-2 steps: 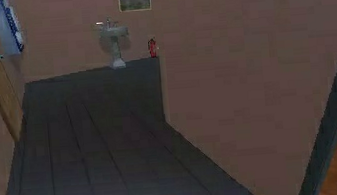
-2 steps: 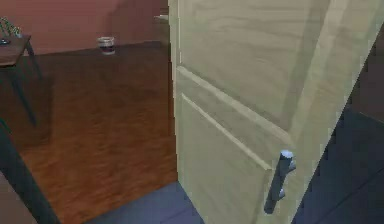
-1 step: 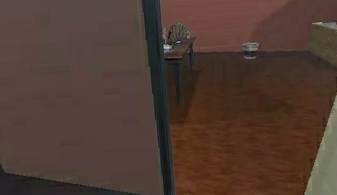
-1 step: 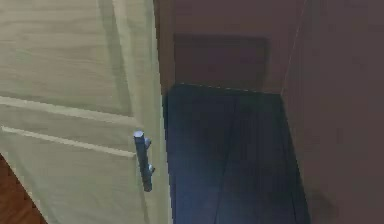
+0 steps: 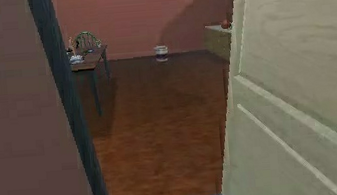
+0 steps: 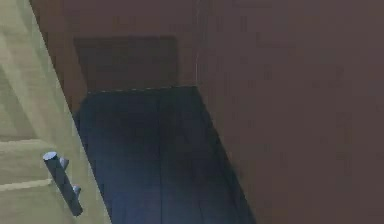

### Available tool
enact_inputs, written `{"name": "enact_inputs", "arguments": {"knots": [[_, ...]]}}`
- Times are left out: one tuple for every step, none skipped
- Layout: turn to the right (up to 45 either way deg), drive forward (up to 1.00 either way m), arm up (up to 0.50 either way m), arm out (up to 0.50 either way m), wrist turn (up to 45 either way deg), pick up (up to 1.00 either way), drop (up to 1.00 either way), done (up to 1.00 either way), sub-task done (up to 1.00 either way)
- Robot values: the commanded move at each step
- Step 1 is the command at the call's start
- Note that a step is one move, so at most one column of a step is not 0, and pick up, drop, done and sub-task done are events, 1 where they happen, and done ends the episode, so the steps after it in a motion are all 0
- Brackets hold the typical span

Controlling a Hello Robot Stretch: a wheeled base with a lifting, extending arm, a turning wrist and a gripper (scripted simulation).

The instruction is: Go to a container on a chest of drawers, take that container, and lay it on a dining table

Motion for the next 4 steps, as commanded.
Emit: {"name": "enact_inputs", "arguments": {"knots": [[0.0,1.00,0.00,0.00,0.0,0.00,0.00,0.00,0.00],[0.0,0.35,0.00,0.00,0.0,0.00,0.00,0.00,0.00],[24.0,0.00,0.00,0.00,0.0,0.00,0.00,0.00,0.00],[0.0,1.00,0.00,0.00,0.0,0.00,0.00,0.00,0.00]]}}
